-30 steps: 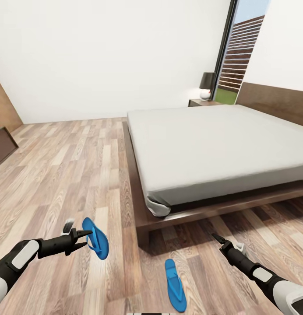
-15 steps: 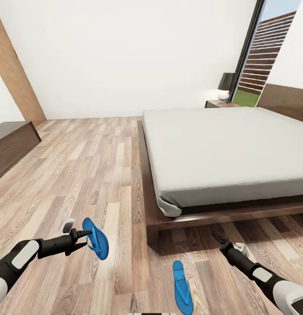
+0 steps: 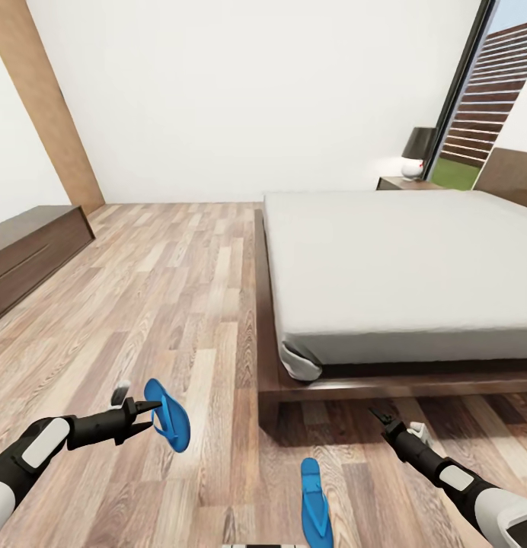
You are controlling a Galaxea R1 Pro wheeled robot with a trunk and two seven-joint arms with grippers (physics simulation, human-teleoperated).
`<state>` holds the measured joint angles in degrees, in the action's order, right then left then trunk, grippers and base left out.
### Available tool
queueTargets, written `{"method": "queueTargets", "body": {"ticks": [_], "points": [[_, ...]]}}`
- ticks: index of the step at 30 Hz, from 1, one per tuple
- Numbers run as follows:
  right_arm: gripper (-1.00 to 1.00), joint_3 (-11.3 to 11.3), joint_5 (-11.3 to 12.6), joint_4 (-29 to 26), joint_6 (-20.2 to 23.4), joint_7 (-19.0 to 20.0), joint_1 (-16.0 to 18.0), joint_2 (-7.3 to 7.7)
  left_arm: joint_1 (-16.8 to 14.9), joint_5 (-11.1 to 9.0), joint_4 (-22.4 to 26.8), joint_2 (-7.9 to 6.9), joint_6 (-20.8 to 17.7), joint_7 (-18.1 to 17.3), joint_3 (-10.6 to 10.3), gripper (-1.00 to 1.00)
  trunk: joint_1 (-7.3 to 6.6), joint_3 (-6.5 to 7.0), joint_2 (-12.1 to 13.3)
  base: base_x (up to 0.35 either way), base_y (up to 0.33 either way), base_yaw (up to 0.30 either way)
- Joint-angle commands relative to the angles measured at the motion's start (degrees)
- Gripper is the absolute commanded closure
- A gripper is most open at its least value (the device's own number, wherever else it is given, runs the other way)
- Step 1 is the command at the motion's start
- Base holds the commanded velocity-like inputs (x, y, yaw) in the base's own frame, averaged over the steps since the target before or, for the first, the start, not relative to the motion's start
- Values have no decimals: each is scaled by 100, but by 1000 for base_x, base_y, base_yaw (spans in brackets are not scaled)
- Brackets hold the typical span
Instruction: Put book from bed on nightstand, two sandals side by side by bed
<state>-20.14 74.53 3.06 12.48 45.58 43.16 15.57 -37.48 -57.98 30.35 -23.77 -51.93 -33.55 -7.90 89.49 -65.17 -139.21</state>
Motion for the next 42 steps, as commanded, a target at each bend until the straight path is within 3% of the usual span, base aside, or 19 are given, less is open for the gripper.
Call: {"method": "queueTargets", "body": {"ticks": [1, 42], "points": [[-100, -33, 62, 17, 50, 33, 8, -3, -5, -3, -3, -6, -3, -31, -28, 100, -1, -5, -2, 0, -143, 16], [-100, -34, 55, 18, 44, 40, 8, -10, -5, -3, -3, -5, -2, -5, -28, 100, -1, -5, -2, 0, -160, 1]]}}
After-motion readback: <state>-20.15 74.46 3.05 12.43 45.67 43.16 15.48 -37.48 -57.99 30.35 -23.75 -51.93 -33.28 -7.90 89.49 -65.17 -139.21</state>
